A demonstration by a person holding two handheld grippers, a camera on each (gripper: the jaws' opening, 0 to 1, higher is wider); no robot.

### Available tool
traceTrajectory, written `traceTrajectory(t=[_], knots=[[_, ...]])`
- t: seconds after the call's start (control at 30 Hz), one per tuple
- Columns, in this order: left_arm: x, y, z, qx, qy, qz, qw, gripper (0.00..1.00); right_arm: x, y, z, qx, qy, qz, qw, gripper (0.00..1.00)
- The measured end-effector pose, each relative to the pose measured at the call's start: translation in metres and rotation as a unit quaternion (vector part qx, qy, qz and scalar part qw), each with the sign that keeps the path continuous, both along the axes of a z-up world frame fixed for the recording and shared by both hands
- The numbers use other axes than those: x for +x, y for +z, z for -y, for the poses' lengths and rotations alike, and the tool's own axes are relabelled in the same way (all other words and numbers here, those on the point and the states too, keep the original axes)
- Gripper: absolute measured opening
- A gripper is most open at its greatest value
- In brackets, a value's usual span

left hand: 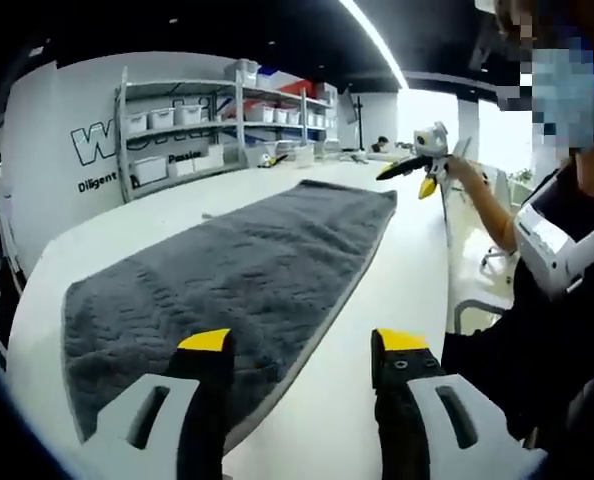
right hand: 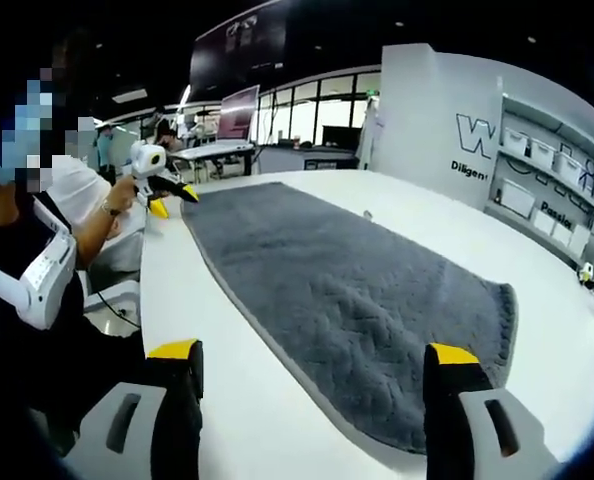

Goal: Open the folded towel by lifting each exposed corner and separating the folded layers until the towel lies flat within the target outline without major curled edges

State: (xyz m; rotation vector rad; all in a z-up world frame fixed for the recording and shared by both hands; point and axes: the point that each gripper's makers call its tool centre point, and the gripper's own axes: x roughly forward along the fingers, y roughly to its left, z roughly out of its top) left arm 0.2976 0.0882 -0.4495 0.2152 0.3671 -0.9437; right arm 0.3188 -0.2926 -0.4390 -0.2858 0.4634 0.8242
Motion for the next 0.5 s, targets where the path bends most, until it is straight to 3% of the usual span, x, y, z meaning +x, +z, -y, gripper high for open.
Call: traceTrajectory(t=[0.07, 0.13, 0.3, 0.5], knots=[[0.001, 0.005, 0.004, -0.01, 0.005, 0.016, 0.9998, 0.83, 0.0, -0.001, 0.001, 0.0, -0.001, -0.002, 1.0, 0.93], [0.0, 0.006, 0.006, -0.001, 0.002, 0.03, 0.9995, 0.91, 0.0, -0.001, 0.001, -0.001, -0.001, -0.002, 1.0, 0.93], [0.0, 0.006, 0.008, -0.001, 0.008, 0.028, 0.9996, 1.0, 0.001, 0.001, 0.005, 0.002, -0.006, 0.0, 1.0, 0.93], [0.001, 0.006, 0.004, 0.0, 0.013, 0.026, 0.9996, 0.99, 0.008, 0.006, 0.014, 0.006, -0.017, 0.004, 0.9998, 0.93]])
